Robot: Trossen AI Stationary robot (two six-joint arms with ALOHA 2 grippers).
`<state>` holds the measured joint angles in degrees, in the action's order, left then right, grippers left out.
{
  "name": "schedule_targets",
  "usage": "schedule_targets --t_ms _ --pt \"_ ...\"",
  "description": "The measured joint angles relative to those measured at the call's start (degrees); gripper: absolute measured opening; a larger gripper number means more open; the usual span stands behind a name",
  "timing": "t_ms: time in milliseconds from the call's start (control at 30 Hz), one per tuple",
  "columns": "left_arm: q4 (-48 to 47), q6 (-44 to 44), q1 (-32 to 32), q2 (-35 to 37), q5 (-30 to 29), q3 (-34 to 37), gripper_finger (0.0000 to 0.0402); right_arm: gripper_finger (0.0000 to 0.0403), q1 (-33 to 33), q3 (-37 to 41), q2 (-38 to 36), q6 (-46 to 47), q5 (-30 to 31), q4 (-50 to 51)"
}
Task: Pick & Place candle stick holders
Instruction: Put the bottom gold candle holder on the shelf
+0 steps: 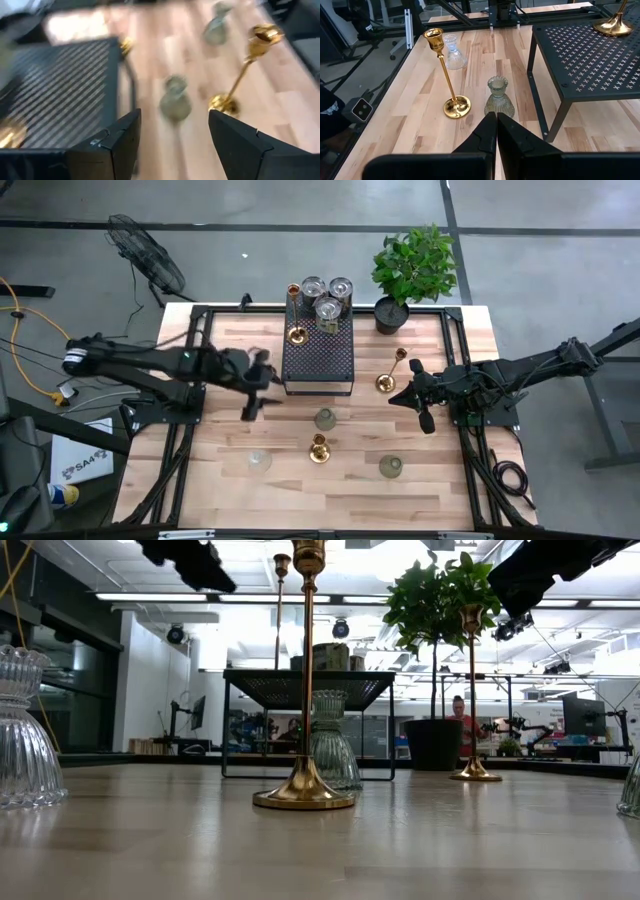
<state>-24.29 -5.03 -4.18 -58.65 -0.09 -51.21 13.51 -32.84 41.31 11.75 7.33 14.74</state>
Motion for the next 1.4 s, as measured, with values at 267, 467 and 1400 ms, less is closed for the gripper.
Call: schedule_targets --t_ms 267,467,1400 --pt "24.72 -6.70 -5.99 -3.09 2.70 13.65 0.0225 0.0004 0.00 0.00 -0.01 0.02 0.00 -0.02" --pt "33.53 -4.33 -8.73 -10.08 3.64 16.19 0.0225 0.0004 -0.01 0.00 -0.01 0.00 -0.01 -0.02" --pt "54.24 0.83 -12.73 -32.59 2.53 7.81 0.0224 0.0004 0.00 0.00 0.00 0.00 0.01 -0.04"
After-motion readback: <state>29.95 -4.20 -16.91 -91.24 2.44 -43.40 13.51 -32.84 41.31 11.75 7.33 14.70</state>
